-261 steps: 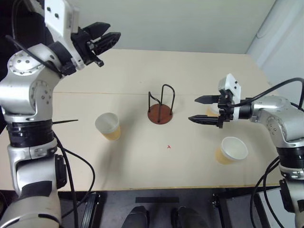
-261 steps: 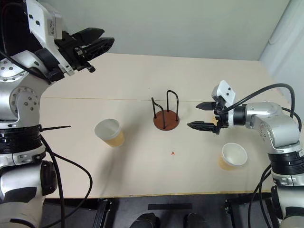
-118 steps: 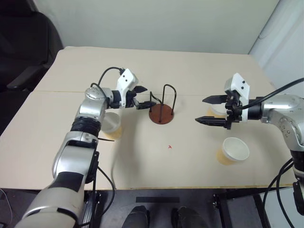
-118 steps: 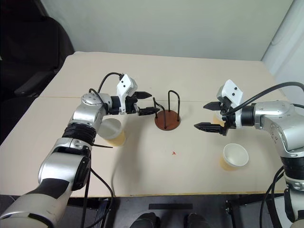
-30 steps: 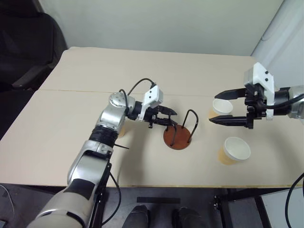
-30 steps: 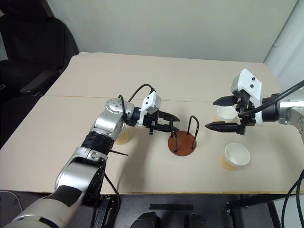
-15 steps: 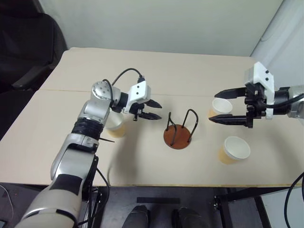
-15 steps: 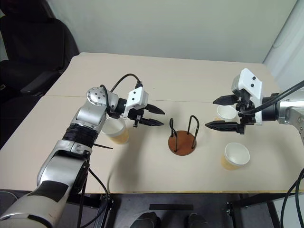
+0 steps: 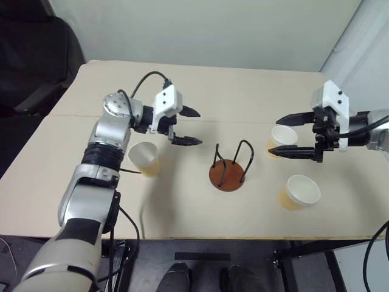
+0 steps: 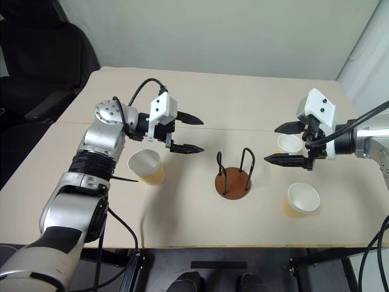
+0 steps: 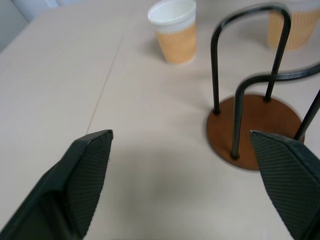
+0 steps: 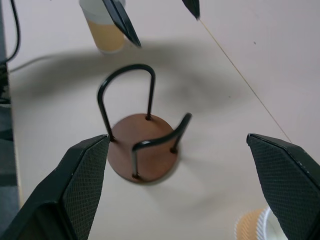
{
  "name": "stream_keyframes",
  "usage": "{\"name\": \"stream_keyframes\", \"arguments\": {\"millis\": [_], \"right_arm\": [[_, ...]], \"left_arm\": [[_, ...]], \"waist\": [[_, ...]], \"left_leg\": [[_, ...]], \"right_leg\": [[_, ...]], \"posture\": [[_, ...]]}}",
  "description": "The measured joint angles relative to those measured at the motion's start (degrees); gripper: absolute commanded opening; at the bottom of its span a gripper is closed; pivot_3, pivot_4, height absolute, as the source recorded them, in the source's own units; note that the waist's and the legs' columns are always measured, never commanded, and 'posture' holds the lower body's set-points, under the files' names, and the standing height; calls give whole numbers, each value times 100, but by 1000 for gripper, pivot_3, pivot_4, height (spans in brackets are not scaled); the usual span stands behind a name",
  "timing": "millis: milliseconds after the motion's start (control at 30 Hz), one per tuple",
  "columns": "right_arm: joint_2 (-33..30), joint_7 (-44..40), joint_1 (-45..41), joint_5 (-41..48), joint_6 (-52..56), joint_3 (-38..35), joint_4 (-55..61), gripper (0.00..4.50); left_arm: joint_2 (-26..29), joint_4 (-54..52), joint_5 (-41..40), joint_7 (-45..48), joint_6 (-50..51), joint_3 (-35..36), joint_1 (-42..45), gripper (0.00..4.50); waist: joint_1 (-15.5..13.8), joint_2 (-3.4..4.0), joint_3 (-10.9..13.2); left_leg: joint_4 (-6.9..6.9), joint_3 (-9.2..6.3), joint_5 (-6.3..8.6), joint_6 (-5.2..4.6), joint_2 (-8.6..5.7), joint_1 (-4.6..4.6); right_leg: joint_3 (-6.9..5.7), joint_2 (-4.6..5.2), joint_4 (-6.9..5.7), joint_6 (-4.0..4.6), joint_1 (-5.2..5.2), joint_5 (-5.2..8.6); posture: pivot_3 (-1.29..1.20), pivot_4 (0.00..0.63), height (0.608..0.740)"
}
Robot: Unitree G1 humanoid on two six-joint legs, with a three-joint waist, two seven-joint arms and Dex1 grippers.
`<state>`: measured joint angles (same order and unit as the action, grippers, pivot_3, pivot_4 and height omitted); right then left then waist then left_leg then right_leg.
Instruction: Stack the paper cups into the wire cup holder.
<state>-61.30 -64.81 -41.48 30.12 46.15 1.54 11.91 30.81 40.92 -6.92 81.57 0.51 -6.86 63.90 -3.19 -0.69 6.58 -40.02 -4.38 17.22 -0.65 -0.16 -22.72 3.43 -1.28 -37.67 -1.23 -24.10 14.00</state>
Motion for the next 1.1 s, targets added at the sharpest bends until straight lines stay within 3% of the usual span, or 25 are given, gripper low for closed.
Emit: {"name": "stream_keyframes", "arguments": {"millis": [367,667,1100], "right_arm": [[69,-331,-366,-1146,-1073,653,-1181,4500],[158,-702,-499,-1490,-1255,768,-1374,4500],[364,-1051,-836,-2553,-2375,1248,-2343,4500]], "left_arm": [[466,-1225,-659,795,564,121,-286,4492],[548,-1300,-663,567,836,142,-238,4492],[733,-1217,-352,741,709,-103,-175,4492]], "waist": [[23,1,0],[28,1,0],[54,2,1]], "left_leg": [[4,0,2,-2,0,-4],[5,0,3,-4,0,-8],[12,-1,4,-6,0,-15]], "right_leg": [[0,0,6,0,-3,0],[-1,4,13,0,-4,0],[-2,5,28,0,-7,-1]], "posture": [[0,150,740],[0,150,740],[0,150,740]]}}
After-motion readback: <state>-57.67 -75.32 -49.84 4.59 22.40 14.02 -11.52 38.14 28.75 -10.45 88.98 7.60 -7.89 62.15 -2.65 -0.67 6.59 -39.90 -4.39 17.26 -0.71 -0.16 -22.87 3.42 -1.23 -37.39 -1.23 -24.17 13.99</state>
